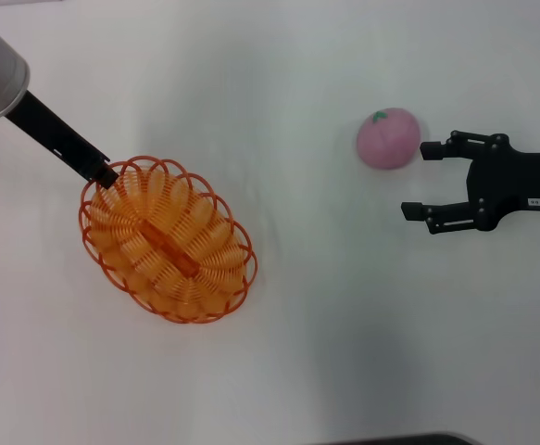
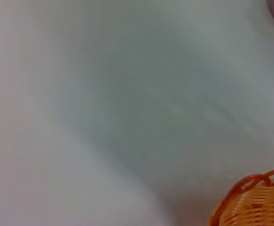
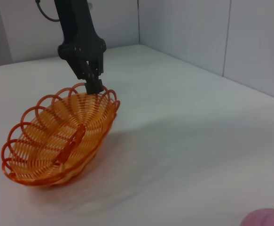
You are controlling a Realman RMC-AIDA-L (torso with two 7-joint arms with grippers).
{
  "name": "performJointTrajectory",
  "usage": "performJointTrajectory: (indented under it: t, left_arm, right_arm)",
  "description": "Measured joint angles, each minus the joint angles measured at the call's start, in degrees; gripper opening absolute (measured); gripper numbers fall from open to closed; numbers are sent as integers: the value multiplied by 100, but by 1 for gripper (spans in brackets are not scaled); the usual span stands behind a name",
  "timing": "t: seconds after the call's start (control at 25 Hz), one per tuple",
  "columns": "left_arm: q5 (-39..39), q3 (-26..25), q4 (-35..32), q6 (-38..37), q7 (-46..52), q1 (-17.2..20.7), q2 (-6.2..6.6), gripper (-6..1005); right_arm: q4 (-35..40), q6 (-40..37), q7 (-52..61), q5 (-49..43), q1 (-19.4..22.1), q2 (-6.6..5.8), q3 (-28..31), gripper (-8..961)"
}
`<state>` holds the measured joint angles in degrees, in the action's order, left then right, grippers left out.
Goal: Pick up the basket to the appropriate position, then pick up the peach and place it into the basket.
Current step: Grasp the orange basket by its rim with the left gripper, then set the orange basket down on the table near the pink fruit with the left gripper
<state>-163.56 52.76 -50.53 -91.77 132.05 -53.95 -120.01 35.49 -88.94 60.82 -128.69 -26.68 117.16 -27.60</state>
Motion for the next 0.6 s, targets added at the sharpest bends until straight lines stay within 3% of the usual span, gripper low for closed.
performJointTrajectory:
  t: [0.32,0.6]
  left_arm:
    - [22,-220,155,-71,404,43,92,39]
    - [58,-1054,378,-315,534,39,220,38]
  right_arm:
    - [-6,0,0,11,-18,0,-4,924]
    - [-24,0,0,10,-5,0,0,923]
